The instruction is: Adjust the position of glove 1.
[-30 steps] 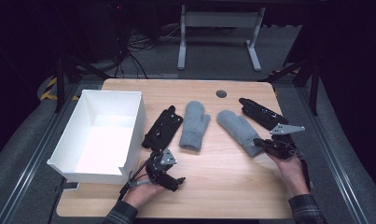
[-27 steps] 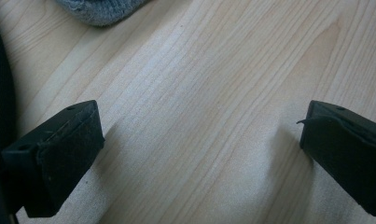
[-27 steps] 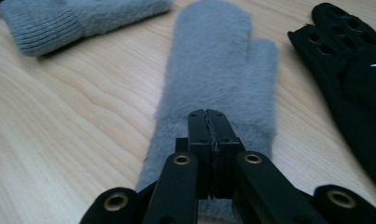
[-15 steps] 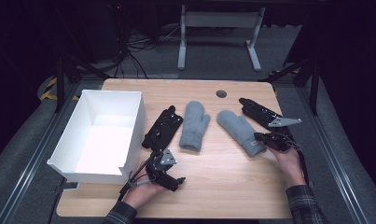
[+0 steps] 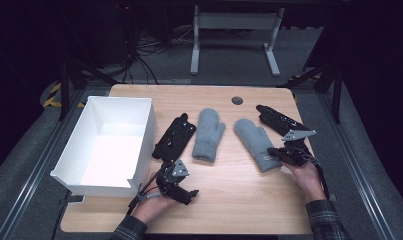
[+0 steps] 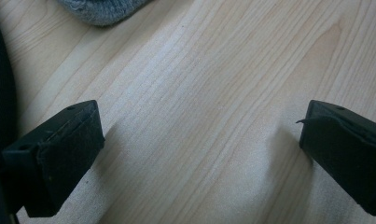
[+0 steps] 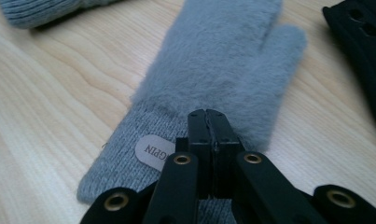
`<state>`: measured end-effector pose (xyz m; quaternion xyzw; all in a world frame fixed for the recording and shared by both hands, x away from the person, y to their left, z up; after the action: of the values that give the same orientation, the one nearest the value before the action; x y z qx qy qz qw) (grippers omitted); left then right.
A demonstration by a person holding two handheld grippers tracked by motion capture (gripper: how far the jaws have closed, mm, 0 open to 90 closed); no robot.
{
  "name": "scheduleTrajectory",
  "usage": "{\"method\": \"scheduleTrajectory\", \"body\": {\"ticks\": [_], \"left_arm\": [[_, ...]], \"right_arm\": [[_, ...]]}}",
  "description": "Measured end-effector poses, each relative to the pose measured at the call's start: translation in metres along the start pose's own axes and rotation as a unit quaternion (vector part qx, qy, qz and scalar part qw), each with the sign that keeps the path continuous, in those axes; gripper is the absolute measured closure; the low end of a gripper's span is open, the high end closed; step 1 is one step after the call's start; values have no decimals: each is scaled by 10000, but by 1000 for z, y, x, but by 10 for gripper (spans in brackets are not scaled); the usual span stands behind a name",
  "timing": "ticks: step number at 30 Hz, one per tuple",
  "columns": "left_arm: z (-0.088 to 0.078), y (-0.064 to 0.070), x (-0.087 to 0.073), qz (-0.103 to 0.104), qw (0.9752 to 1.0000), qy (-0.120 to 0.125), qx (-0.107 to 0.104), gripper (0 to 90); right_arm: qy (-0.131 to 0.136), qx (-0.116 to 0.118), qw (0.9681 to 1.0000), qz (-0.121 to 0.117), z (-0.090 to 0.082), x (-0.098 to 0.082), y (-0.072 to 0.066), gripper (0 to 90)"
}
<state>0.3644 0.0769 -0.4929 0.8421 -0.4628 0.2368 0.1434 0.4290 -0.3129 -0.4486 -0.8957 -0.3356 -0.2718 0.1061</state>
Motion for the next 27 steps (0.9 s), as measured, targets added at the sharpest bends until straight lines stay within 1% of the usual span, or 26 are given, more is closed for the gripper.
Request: {"method": "scheduleTrajectory", "body": {"ticks": [5,8,13,14,15,20,21,25,26,27], "left_arm": [[0,0,0,12,10000,15,0,0],[0,0,0,5,10000,15,6,0],[0,0,1,16,10000,6,-3,0],[0,0,1,12,10000,0,-12,0],[1,0,1,25,10000,10,-10,0],[1,0,1,10,10000,10,1,0],[1,0,1,8,10000,10,0,0],[1,0,1,27,10000,10,-20,0],[1,0,1,27,10000,10,-20,0],[1,0,2,25,10000,7,-33,0]], "right_arm": [[-23,154,9998,-124,0,-1,-10,900],[-62,201,9995,-221,0,0,-17,900],[-80,337,9987,-367,2,2,-29,900],[-81,399,9982,-431,2,2,-34,900],[-81,399,9982,-431,2,2,-34,900],[-137,506,9967,-618,4,5,-47,900],[-156,538,9961,-675,4,6,-51,900],[-153,665,9942,-832,6,8,-62,900],[-153,665,9942,-832,6,8,-62,900],[-151,724,9932,-901,7,9,-67,900]]}}
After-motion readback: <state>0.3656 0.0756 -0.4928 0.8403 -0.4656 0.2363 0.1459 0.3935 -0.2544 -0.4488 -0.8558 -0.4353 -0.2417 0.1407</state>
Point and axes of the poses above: each handheld gripper's, and its own axes: z roughly forward along the jaws, x roughly out of its top, y roughly to its right, the point moved 2 cm from there along z, roughly forward along the jaws, and after that the axes turned 11 degrees about -y, right-handed, at the moved point
